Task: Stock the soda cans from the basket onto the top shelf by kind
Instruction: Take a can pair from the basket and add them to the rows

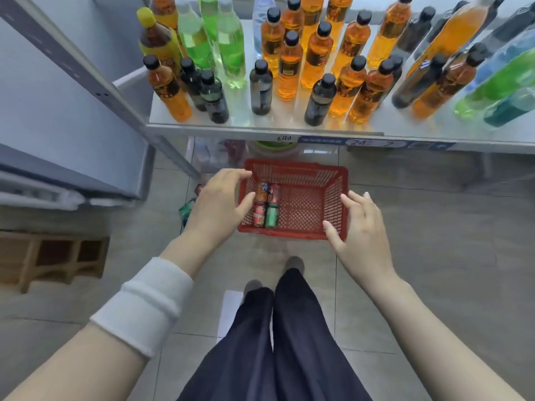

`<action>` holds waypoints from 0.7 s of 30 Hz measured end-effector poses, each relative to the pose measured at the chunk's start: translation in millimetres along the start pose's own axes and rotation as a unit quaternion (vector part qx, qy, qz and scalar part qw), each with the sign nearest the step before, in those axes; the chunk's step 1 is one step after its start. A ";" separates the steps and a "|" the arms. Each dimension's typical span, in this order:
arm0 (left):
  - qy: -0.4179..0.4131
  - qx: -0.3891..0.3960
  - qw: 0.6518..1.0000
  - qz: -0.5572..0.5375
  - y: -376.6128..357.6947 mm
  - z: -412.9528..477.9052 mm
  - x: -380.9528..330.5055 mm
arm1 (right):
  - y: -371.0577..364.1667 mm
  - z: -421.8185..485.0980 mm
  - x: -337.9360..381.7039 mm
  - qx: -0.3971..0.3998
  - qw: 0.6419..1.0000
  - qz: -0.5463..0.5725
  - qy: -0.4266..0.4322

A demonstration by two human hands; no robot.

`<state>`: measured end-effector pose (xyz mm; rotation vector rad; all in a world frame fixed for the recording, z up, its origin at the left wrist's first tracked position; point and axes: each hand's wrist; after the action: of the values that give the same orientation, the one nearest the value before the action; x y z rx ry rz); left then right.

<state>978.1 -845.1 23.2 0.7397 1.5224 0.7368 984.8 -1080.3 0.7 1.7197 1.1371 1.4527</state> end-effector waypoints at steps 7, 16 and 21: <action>0.151 0.083 0.984 -0.042 -87.5 0.1 44.0 | -60.3 33.3 -50.4 0.149 0.986 0.030 -0.073; 0.254 0.175 0.948 -0.080 -221.9 31.6 130.9 | -202.1 114.1 -108.1 0.311 0.916 0.119 -0.222; 0.258 0.196 0.942 -0.086 -322.8 87.3 217.9 | -338.8 181.2 -155.9 0.376 0.882 0.129 -0.255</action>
<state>1038.7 -858.4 -371.0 0.7218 2.2268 0.5192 1081.1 -1055.0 -401.8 2.6646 1.2789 0.5930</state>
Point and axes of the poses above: each hand's wrist, its own z-axis towards the middle knuckle, its own y-axis out of the back of the hand, x = y × z, and after that the axes turned 7 degrees about -y, right-handed
